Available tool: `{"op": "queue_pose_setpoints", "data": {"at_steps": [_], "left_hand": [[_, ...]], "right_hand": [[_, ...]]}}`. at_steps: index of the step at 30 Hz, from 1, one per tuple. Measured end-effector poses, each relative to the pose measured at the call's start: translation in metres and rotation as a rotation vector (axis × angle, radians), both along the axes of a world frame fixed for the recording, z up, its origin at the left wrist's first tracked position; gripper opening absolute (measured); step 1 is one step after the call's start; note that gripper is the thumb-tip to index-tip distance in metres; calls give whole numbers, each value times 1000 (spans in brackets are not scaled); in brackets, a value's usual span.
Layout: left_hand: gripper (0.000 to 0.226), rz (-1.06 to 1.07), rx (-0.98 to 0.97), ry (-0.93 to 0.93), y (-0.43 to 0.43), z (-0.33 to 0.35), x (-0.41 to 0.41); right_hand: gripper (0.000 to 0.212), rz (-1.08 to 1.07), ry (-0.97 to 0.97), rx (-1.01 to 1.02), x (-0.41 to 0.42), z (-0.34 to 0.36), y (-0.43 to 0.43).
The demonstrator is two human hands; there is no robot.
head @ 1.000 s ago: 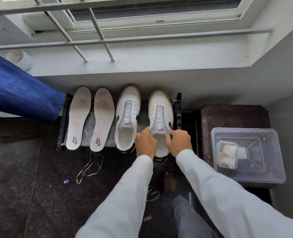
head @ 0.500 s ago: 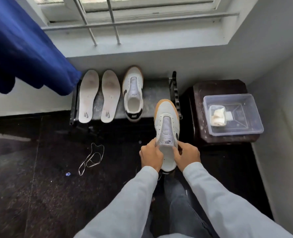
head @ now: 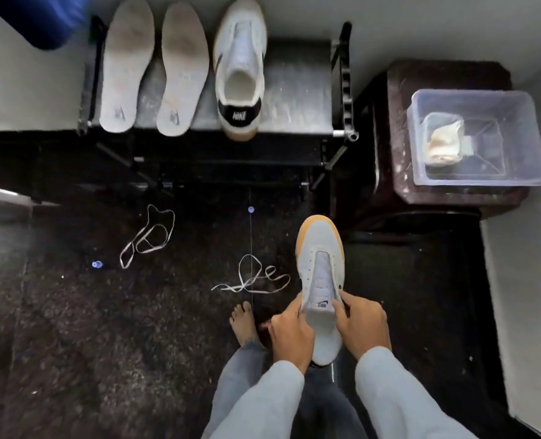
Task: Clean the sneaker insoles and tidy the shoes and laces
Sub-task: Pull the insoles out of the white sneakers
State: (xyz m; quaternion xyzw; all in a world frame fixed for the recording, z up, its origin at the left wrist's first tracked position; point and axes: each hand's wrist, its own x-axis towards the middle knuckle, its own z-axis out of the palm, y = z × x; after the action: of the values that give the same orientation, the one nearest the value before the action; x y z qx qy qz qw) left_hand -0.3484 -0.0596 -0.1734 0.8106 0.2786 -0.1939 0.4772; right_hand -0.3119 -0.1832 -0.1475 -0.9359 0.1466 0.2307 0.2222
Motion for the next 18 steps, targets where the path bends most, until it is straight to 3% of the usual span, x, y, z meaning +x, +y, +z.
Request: {"op": "queue_pose_setpoints", "data": {"at_steps": [8, 18], "left_hand": [[15, 18, -112, 64, -46, -178, -31], [31, -75, -151, 89, -78, -360, -37]], "right_hand": [[22, 99, 55, -24, -26, -188, -61], [18, 187, 161, -133, -29, -364, -93]]}}
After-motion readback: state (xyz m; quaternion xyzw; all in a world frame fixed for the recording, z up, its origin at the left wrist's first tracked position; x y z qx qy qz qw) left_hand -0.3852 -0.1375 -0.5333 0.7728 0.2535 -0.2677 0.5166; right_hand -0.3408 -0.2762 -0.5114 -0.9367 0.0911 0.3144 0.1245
